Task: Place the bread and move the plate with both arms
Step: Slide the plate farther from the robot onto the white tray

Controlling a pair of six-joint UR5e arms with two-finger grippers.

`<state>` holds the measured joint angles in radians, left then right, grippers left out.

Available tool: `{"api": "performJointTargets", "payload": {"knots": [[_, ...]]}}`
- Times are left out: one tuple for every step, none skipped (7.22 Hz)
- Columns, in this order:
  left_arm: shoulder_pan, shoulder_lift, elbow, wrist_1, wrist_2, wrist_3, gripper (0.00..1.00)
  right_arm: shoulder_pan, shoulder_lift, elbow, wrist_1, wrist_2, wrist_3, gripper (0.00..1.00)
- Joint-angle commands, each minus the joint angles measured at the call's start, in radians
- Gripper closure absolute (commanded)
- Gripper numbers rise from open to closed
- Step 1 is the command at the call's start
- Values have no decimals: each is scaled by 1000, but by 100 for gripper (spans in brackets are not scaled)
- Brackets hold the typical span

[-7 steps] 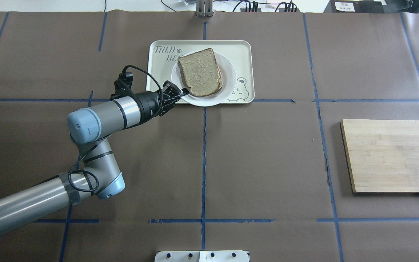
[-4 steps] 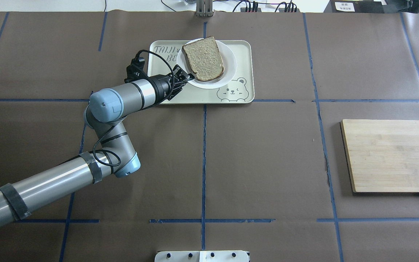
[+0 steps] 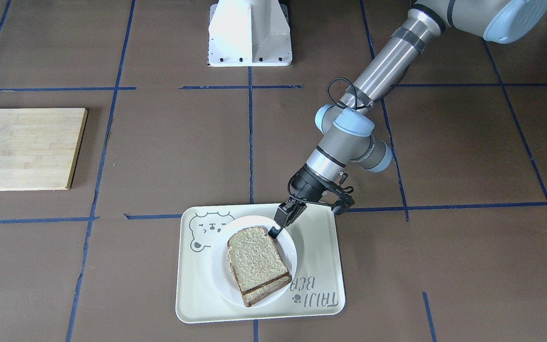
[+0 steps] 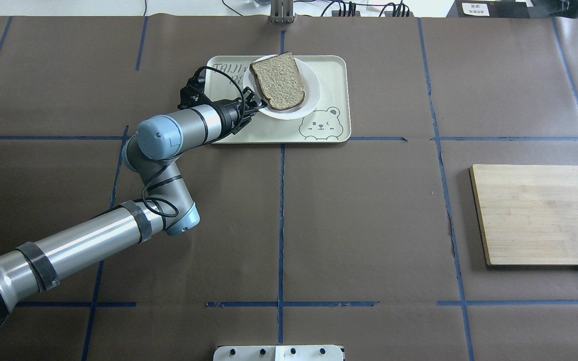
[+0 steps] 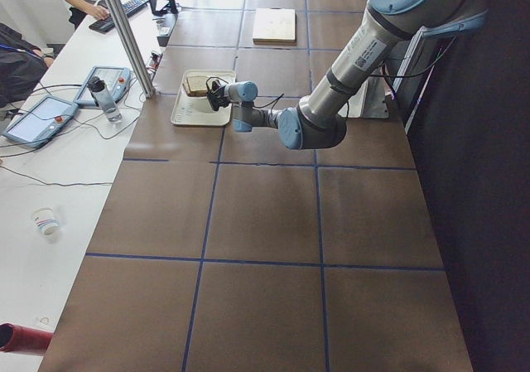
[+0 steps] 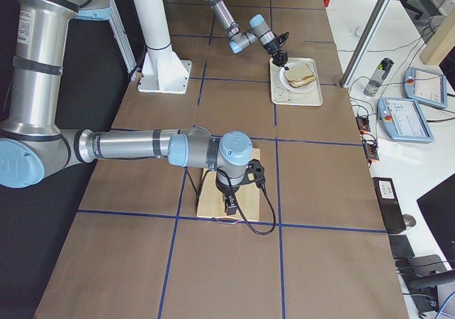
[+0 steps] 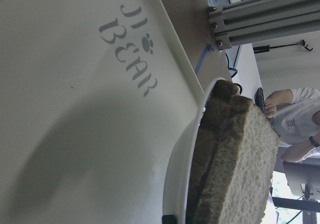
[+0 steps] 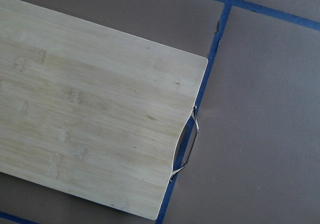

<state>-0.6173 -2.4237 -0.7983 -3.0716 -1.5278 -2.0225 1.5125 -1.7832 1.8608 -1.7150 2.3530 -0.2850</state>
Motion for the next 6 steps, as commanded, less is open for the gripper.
{"api": "performJointTargets", "payload": {"knots": [[-33, 3, 2, 2, -60, 37, 35, 0, 2, 1, 0, 0, 1, 0], [-45, 8, -8, 2, -64, 48, 12, 0, 2, 8, 0, 0, 1, 0], [-70, 44, -57, 7, -136, 51, 0, 0, 2, 8, 0, 0, 1, 0], [-109, 122, -152, 49, -234, 51, 0, 0, 2, 8, 0, 0, 1, 0], [-146, 176, -267, 151, -317, 54, 0, 0, 2, 9, 2, 0, 1, 0], [-182, 234, -394, 281, -359, 123, 0, 0, 2, 8, 0, 0, 1, 0]]}}
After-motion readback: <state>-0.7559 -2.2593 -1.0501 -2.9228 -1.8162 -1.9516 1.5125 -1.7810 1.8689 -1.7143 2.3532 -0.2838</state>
